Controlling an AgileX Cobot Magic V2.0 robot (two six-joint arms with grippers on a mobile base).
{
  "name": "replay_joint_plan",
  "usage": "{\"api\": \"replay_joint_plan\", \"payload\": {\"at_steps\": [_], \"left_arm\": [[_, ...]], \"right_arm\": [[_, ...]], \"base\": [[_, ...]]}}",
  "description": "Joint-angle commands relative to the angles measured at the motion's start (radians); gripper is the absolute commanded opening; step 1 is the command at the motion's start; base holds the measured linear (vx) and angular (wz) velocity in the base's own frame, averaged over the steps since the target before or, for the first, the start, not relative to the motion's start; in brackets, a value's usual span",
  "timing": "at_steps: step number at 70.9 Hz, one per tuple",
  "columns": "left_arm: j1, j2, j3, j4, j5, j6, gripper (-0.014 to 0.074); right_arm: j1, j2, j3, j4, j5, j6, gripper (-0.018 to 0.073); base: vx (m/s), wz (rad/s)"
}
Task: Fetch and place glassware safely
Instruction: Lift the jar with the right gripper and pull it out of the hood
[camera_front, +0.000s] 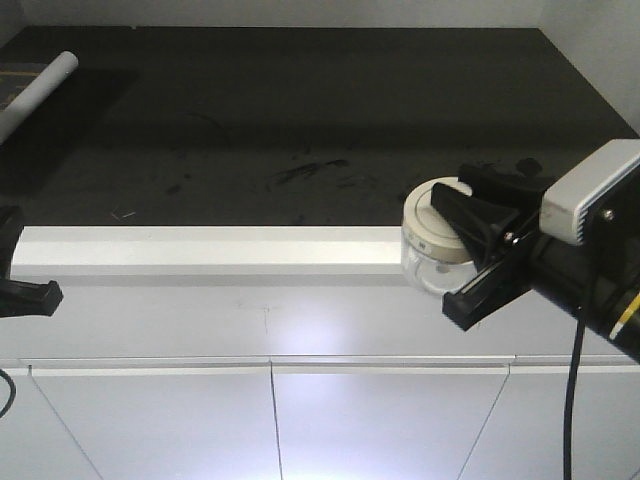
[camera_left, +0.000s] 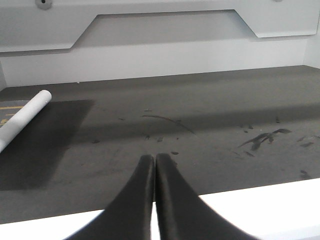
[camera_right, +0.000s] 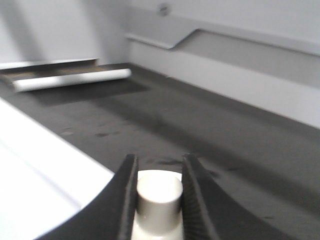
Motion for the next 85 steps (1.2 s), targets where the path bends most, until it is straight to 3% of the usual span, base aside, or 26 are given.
{"api": "replay_joint_plan", "payload": {"at_steps": [1,16,34,85], "left_arm": [[0.002,-0.015,-0.022,-0.010,-0.082,-0.009,-0.0007],[0.002,-0.015,-0.022,-0.010,-0.082,-0.009,-0.0007],[0.002,-0.015,-0.022,-0.010,-0.082,-0.009,-0.0007],[0.002,-0.015,-0.022,-0.010,-0.082,-0.009,-0.0007]], "right_arm": [[0.069,-0.021,-0.030,0.045,-0.062,-0.013,-0.0002],[0.226,-0.021,-0.030,0.061,-0.012,-0.001,-0.0002],[0.344,-0.021,-0.030,0.071,0.029,-0.001,-0.0002],[0.346,-0.021,-0.030,0.068,0.032,0.003,-0.0001]], "base": [[0.00,0.00],[0.00,0.00],[0.00,0.00],[0.00,0.00]]}}
